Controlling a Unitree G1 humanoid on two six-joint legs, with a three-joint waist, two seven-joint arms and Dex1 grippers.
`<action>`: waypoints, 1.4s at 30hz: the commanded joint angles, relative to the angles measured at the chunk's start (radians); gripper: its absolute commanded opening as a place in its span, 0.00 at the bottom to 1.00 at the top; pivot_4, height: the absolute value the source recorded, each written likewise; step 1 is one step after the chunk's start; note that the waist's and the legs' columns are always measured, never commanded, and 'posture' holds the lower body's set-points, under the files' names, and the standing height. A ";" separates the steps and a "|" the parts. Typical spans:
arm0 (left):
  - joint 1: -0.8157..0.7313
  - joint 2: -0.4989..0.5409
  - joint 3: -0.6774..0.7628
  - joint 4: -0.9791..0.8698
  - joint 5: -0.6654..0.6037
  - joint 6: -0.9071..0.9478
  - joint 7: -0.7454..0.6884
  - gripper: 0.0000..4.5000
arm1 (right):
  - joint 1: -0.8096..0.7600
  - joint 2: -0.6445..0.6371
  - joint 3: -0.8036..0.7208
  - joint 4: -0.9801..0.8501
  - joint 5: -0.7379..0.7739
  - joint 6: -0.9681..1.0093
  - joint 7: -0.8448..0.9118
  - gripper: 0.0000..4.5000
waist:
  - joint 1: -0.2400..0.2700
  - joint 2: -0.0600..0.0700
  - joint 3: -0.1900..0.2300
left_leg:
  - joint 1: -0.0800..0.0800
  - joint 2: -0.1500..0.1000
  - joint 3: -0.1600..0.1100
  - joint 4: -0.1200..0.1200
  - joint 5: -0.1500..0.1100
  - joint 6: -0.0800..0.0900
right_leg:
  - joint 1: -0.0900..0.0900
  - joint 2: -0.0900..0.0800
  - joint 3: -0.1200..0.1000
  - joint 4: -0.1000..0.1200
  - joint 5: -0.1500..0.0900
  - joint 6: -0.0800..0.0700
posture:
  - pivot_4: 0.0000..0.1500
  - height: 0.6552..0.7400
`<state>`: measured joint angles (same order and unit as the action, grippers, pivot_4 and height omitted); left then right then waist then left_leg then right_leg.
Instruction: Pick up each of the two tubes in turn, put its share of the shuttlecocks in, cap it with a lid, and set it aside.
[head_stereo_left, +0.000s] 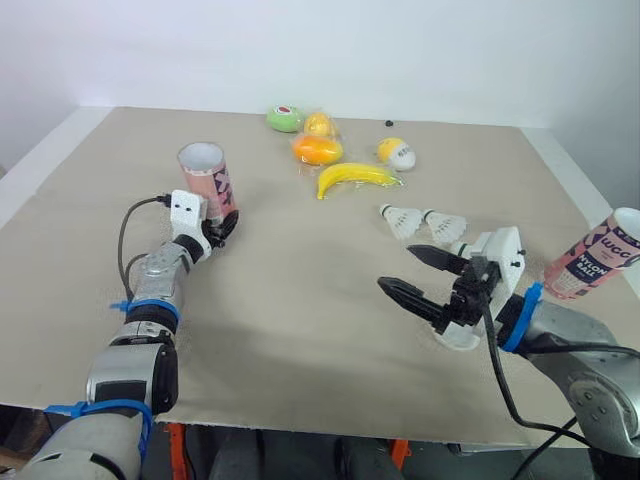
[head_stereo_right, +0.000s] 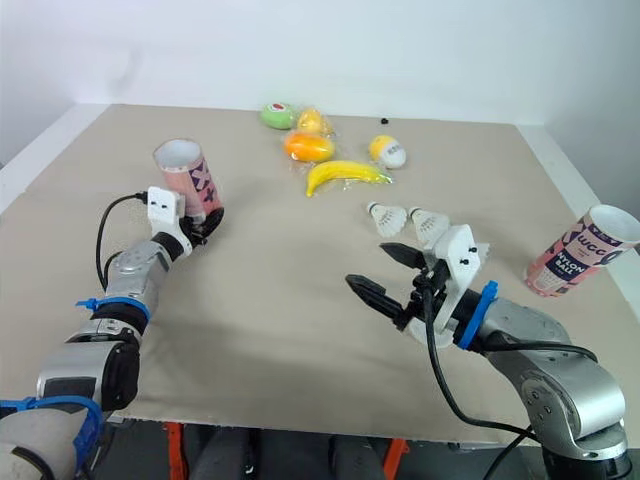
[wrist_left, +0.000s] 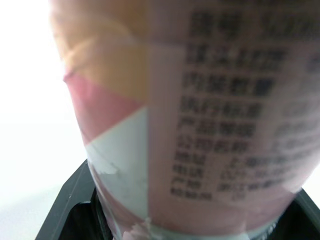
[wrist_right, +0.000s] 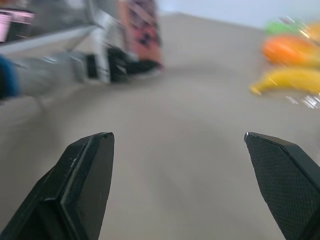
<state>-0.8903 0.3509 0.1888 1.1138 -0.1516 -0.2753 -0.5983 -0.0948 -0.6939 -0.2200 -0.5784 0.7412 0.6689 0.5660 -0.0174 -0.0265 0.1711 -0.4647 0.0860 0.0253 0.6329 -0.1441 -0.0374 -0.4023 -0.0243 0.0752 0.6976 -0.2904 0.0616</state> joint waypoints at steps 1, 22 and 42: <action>0.003 0.060 -0.082 -0.154 0.002 0.007 -0.290 0.58 | -0.056 0.014 0.012 0.098 -0.091 -0.007 -0.070 1.00 | -0.001 0.000 0.000 | 0.000 0.000 0.000 0.000 0.000 0.000 | 0.000 0.000 0.000 0.000 0.000 0.000 | 1.00 0.46; 0.137 0.465 -0.427 -0.666 -0.013 0.164 -1.016 0.58 | -0.492 0.243 0.235 0.636 -0.417 -0.055 -0.167 1.00 | -0.006 0.001 0.002 | -0.002 0.002 0.001 -0.006 0.001 0.000 | -0.006 0.002 0.000 0.001 -0.003 -0.004 | 1.00 0.46; 0.195 0.560 -0.482 -0.749 -0.048 0.210 -1.016 0.58 | -0.622 0.337 0.250 0.820 -0.555 -0.166 -0.164 0.15 | -0.006 0.002 0.002 | -0.002 0.003 0.001 -0.005 0.001 0.000 | -0.007 0.002 0.000 0.003 -0.003 -0.004 | 1.00 0.46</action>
<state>-0.7054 0.8907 -0.2909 0.3832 -0.1861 -0.0624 -1.6061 -0.7012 -0.3558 0.0375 0.2894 0.1899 0.5147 0.3924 -0.0233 -0.0248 0.1731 -0.4668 0.0885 0.0265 0.6274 -0.1434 -0.0378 -0.4092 -0.0223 0.0756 0.7002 -0.2933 0.0571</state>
